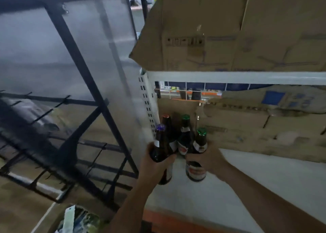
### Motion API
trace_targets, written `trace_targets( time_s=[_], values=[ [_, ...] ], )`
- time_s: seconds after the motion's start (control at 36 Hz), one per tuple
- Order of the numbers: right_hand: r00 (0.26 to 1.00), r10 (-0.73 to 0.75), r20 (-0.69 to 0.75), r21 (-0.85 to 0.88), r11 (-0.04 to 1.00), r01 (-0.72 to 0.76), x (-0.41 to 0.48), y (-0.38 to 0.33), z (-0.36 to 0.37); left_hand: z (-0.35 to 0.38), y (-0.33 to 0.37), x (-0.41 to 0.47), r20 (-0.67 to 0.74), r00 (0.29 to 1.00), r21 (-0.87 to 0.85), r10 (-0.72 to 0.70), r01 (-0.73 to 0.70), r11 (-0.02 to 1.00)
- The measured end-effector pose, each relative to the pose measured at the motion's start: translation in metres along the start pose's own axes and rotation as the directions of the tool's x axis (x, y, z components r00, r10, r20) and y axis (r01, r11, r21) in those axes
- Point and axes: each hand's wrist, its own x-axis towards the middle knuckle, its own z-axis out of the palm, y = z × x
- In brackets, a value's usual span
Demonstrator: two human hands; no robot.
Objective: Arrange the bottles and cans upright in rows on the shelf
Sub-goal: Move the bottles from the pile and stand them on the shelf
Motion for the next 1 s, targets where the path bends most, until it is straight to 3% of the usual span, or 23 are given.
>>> trace_targets(
  time_s=[0.14, 0.33, 0.5, 0.67, 0.83, 1.0],
  values=[
    [0.980, 0.105, -0.170, 0.017, 0.995, -0.103, 0.000, 0.019, 0.028, -0.018, -0.022, 0.028, 0.194, 0.978, 0.037, -0.070, 0.064, 0.997],
    [0.955, 0.118, -0.273, 0.010, 0.993, -0.120, 0.004, 0.031, 0.045, -0.019, -0.036, 0.044, 0.275, 0.958, 0.016, -0.077, 0.075, 0.997],
    [0.971, 0.048, -0.233, -0.055, 0.997, -0.063, 0.017, 0.037, 0.050, -0.015, -0.039, 0.049, 0.294, 0.956, -0.014, -0.015, 0.020, 1.000],
    [1.000, 0.021, 0.009, -0.223, 0.975, -0.019, 0.019, 0.057, 0.026, -0.024, -0.052, 0.062, 0.312, 0.950, 0.116, 0.009, -0.048, 0.992],
    [0.995, 0.100, 0.022, -0.301, 0.949, -0.089, 0.009, 0.067, 0.019, -0.028, -0.062, 0.069, 0.376, 0.926, 0.229, -0.028, -0.064, 0.971],
    [0.997, 0.080, 0.013, -0.313, 0.947, -0.072, 0.020, 0.063, 0.030, -0.030, -0.043, 0.071, 0.497, 0.867, 0.163, 0.041, -0.140, 0.977]
  ],
)
